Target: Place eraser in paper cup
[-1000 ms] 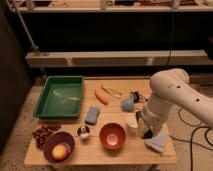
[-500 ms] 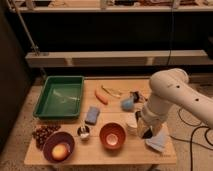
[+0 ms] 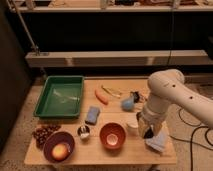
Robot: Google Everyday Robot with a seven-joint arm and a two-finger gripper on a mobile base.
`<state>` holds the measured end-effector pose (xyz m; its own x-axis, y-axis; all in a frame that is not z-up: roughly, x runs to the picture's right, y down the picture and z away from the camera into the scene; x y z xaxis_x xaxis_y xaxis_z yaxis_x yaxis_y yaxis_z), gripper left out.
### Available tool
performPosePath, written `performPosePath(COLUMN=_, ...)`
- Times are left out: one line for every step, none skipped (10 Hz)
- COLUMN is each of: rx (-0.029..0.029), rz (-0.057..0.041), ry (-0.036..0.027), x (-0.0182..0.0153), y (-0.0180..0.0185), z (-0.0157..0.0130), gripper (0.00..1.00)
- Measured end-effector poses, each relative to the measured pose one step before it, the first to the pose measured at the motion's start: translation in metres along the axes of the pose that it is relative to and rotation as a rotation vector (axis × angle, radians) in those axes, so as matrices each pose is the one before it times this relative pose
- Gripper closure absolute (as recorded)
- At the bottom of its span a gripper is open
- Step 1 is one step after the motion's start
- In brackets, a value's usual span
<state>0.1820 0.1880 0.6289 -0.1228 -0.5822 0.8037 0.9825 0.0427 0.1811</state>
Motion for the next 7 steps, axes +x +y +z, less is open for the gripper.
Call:
performPosePath(rx=0.00953, rz=-0.00615, ry=-0.00347, x=0.00202, y=0.0012, z=-0.00006, gripper=1.0)
performPosePath(rx=0.01742, rz=-0.01459, ry=-0.00168, x=0.00192, y=-0.00188, z=-0.00169, gripper=1.0)
performPosePath(rx=0.02824, rz=-0.01327, ry=0.00053, x=0.00075, y=-0.00011, z=-0.00077, gripper=1.0)
performPosePath(rx=0.01656, rz=-0.00566, ry=0.00124, x=0.00033, y=0.00057, z=-0.00073, gripper=1.0)
performPosePath(rx=0.02034, rz=-0.0166, ry=-0.00154, x=0.00309, y=-0.00144, z=-0.00093, gripper=1.0)
performPosePath(rx=0.00183, rz=-0.01033, ry=-0.00552, x=0.0032, y=-0.00157, z=0.00018, gripper=1.0)
performPosePath(rx=-0.00283, rz=-0.00837, ry=-0.00734, x=0.00344, y=-0.00166, z=0.00158, gripper=1.0)
